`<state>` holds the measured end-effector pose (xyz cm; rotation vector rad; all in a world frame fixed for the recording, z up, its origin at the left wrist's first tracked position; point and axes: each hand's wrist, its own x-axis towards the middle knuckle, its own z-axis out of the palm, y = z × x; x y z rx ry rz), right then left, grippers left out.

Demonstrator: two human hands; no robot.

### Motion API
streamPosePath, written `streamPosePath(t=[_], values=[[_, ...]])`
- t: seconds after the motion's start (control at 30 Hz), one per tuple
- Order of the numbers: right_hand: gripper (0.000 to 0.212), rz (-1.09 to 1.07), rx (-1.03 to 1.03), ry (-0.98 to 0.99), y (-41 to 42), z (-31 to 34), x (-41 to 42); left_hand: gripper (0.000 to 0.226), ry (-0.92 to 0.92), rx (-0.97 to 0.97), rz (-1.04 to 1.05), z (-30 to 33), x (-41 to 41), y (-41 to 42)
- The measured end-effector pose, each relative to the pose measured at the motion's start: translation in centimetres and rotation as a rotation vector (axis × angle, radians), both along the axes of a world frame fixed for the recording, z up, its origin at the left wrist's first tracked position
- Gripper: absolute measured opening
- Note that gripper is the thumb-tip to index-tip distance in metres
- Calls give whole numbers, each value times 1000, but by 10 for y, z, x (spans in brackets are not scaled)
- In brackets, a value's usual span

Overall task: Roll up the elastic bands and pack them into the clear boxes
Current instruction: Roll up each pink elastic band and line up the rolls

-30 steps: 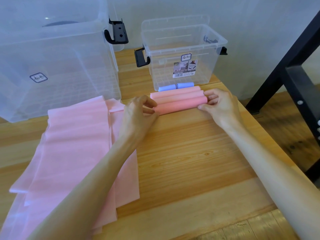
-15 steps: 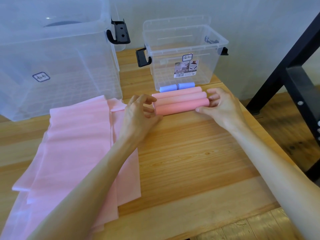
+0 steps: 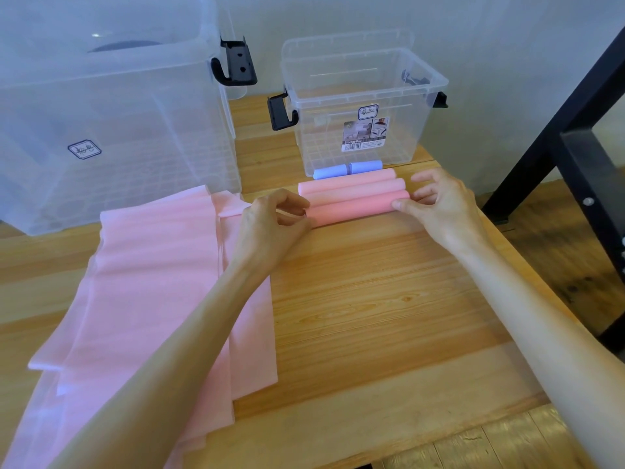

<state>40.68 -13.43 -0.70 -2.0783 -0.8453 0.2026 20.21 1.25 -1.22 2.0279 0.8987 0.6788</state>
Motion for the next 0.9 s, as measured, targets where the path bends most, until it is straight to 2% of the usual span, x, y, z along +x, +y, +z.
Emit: streamPosePath(t=[0.33, 0.67, 0.9], values=[[67, 3, -17, 26, -3, -1, -1, 35, -32, -18, 5, -2, 1, -3], [68, 12, -17, 48, -6, 1, -2, 37, -32, -17, 9, -2, -1, -4], [74, 11, -15, 64, -5, 1, -3, 49, -43, -27, 6, 0, -2, -7]])
